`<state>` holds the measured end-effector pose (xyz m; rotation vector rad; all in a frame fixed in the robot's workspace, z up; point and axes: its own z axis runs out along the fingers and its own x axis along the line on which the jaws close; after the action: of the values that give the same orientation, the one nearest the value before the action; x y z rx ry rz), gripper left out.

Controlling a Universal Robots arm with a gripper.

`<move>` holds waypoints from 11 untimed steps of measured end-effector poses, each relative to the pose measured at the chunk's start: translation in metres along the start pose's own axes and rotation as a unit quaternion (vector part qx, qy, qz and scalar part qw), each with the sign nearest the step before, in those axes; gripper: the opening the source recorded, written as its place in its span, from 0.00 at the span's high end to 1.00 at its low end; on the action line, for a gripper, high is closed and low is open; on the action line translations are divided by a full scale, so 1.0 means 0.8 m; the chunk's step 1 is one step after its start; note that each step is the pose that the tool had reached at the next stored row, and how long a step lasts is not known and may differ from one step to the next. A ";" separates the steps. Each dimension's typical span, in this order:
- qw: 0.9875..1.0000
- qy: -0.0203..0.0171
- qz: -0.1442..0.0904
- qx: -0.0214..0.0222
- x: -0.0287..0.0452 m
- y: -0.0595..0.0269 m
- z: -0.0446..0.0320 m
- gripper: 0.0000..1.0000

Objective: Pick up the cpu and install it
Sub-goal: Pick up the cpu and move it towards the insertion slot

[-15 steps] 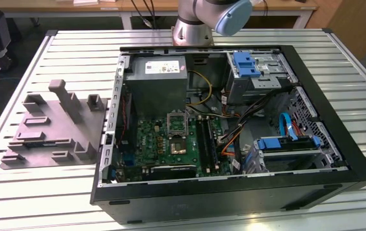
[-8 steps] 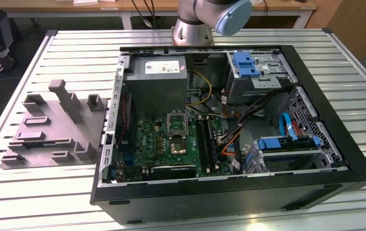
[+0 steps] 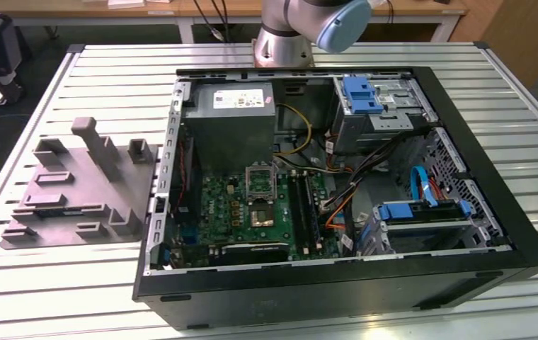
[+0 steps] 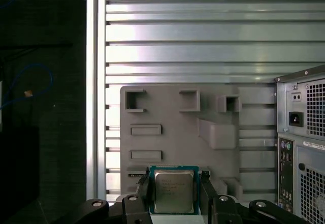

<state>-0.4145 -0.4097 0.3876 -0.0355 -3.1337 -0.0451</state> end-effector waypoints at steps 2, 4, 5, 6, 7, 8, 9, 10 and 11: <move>1.000 0.000 0.000 0.000 -0.0010 0.000 0.0000 0.53; 1.000 0.000 0.000 0.000 -0.0015 0.000 0.0000 0.53; 1.000 0.000 0.000 0.000 -0.0019 0.000 0.0000 0.53; 1.000 0.000 0.000 0.000 -0.0019 0.000 0.0000 0.53; 1.000 0.000 0.000 0.000 -0.0021 0.000 0.0001 0.53; 1.000 0.000 0.000 0.000 -0.0025 0.000 0.0000 0.53; 1.000 0.000 0.000 0.000 -0.0027 0.000 0.0000 0.53; 1.000 0.000 0.000 0.000 -0.0028 0.000 0.0000 0.53; 1.000 0.000 0.000 0.000 -0.0036 0.000 0.0000 0.53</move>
<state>-0.4117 -0.4097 0.3876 -0.0353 -3.1337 -0.0454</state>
